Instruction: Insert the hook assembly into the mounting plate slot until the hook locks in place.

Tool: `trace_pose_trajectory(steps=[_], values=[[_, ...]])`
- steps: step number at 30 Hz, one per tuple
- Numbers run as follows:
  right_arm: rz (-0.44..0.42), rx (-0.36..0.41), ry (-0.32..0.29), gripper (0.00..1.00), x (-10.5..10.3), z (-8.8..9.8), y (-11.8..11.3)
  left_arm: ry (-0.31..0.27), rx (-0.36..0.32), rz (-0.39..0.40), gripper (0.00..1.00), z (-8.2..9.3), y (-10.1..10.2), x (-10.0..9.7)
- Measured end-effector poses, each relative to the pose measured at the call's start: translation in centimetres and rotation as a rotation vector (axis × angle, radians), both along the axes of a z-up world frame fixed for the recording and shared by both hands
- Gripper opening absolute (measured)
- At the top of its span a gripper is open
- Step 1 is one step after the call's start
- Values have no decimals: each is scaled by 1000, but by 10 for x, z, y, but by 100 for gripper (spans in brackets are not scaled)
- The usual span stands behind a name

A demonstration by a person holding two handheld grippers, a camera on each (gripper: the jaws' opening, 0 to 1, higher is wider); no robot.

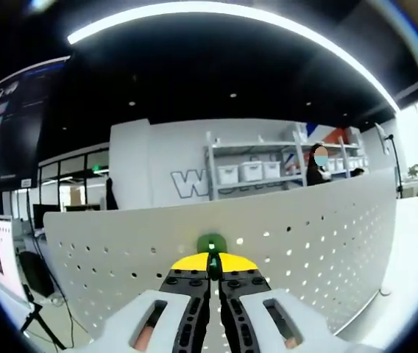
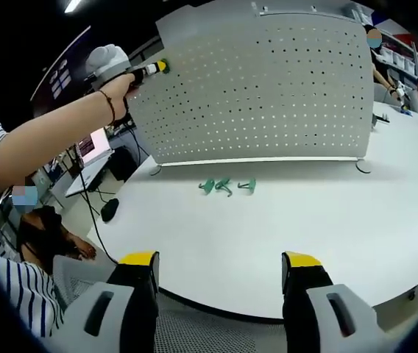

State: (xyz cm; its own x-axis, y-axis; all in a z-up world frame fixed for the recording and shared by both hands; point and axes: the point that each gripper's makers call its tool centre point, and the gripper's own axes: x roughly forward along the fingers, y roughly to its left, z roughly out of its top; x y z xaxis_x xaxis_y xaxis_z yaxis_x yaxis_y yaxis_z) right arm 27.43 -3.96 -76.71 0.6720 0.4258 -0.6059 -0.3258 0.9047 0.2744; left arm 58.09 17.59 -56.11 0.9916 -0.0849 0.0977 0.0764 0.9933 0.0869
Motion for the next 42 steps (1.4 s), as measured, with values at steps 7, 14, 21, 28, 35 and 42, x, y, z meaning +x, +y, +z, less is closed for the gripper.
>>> trace_pose_trajectory(steps=[7, 14, 21, 28, 35, 42], values=[[1, 3, 6, 64, -1, -2, 1, 30, -5, 8, 2, -2, 0, 4], [4, 7, 12, 64, 0, -5, 5, 49, 18, 22, 2, -4, 0, 5], [-3, 11, 4, 64, 1, -2, 4, 91, -3, 34, 5, -9, -1, 3], [-11, 14, -5, 64, 0, -1, 2, 89, -15, 42, 24, -5, -4, -1], [-21, 17, -16, 65, 1, 0, 0, 17, 8, 2, 48, 18, -7, -7], [-33, 18, -36, 65, 6, 1, -1, 42, -22, -67, 64, 24, -7, -28]])
